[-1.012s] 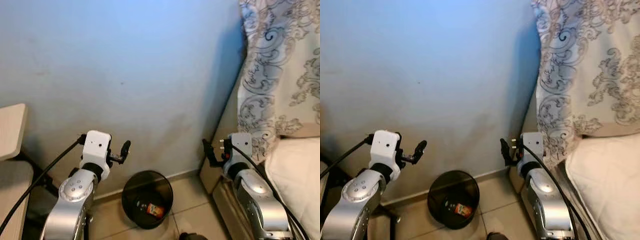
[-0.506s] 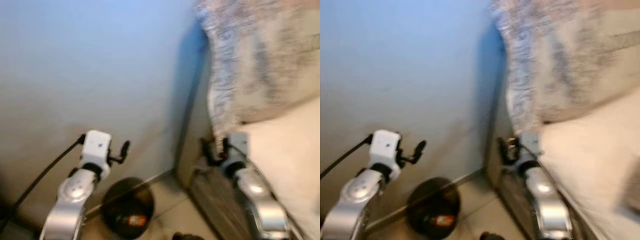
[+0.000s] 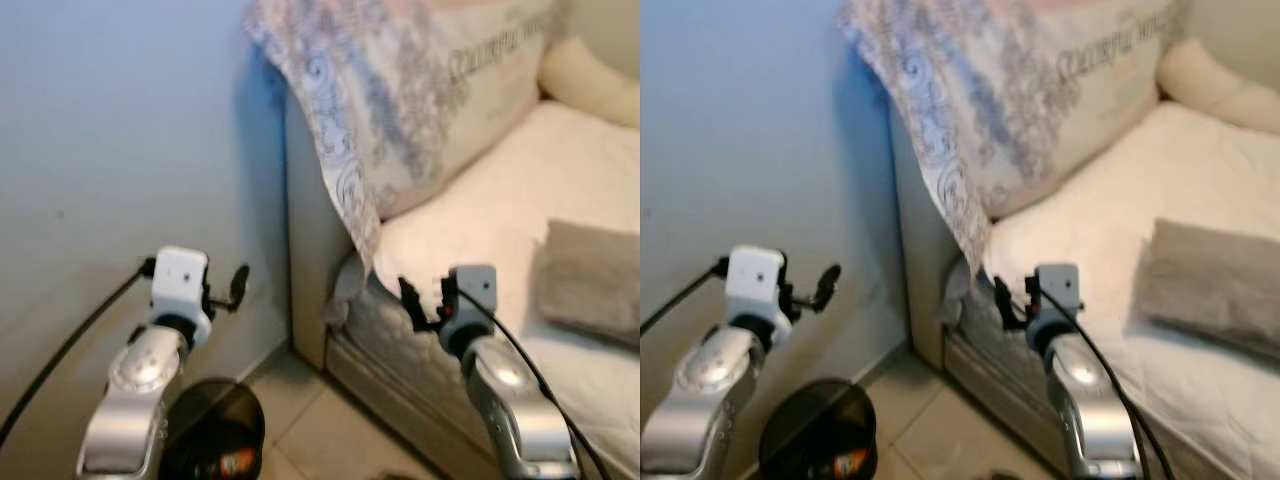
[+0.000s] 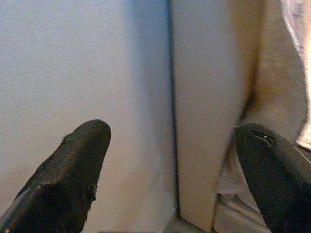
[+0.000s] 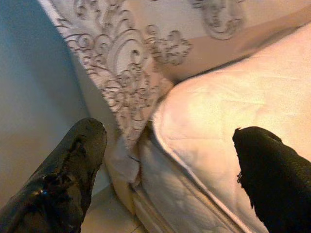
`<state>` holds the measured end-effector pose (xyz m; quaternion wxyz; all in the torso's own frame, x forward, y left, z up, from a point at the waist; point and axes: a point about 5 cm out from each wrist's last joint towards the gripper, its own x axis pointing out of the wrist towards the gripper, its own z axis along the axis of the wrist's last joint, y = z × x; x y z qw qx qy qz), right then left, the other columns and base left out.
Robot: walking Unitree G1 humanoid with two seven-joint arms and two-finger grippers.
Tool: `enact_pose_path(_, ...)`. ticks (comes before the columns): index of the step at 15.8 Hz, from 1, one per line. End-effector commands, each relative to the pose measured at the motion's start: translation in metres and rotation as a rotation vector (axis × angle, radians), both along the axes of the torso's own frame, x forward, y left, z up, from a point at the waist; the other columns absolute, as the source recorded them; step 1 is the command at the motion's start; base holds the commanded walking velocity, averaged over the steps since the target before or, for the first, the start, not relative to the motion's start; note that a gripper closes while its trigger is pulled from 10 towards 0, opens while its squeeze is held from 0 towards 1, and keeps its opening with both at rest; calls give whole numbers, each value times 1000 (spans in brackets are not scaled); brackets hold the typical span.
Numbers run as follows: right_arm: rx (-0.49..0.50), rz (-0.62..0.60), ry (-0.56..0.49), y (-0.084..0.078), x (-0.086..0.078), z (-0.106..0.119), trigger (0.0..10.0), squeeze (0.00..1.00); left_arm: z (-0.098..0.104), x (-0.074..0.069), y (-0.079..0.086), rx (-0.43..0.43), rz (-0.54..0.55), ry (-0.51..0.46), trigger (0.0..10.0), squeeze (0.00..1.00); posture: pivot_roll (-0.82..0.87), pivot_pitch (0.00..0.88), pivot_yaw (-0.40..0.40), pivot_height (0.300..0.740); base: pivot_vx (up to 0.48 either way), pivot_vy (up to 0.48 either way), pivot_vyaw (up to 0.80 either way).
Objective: Clean up the room
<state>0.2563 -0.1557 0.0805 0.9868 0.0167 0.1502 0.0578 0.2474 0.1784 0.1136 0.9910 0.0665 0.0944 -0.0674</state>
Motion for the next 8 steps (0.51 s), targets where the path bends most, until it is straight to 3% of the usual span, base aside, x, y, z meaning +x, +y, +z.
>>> enact_pose_path(1, -13, -31, -18, -8, 4, 5, 10000, 1000, 1, 2, -3, 3, -5, -2, 10000, 0, 7, 0, 33, 740, 0, 0, -763)
enact_pose_path(8, -27, -45, -18, -8, 5, 4, 10000, 1000, 1, 2, -6, 5, -21, -8, 10000, 0, 4, 0, 33, 740, 0, 0, -764)
